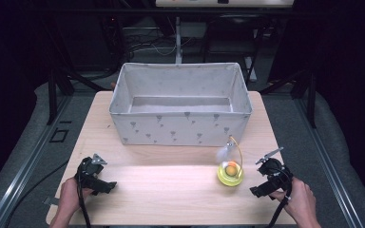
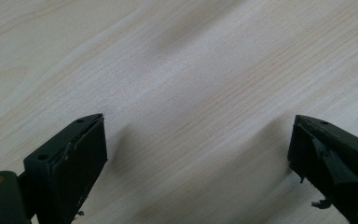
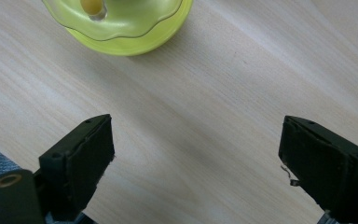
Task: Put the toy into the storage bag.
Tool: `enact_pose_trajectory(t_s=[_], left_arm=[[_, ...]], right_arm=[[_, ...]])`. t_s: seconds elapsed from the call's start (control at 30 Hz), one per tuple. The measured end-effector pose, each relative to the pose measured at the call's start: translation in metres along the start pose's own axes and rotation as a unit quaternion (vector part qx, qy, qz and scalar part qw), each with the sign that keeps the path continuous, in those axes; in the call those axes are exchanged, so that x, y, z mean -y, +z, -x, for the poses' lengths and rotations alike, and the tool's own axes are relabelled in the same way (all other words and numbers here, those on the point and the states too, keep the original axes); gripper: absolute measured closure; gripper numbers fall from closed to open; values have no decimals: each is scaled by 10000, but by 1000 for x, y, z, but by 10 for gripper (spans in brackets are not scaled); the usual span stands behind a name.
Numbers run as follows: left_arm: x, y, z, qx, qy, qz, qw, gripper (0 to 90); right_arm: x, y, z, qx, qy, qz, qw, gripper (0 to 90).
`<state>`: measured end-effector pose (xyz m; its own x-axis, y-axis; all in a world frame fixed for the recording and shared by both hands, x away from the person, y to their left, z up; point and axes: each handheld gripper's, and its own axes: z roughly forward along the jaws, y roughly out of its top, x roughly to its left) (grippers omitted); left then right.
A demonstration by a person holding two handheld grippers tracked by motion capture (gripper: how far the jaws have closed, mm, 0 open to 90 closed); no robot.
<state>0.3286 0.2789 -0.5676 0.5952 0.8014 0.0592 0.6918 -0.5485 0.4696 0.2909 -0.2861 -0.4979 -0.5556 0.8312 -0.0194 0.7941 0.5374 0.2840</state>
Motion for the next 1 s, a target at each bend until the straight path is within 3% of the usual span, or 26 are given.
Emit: enact_pose_trajectory(t_s=[0.63,1.0], left_arm=[[0,-1,1,59,20,19,10000,44],[0,-1,1,67,14,20,10000,42]], right_arm=[[-6,-1,-4,2,-75,6,10000,103],[-19,-7,-10,1,-256,-12,9997,74]])
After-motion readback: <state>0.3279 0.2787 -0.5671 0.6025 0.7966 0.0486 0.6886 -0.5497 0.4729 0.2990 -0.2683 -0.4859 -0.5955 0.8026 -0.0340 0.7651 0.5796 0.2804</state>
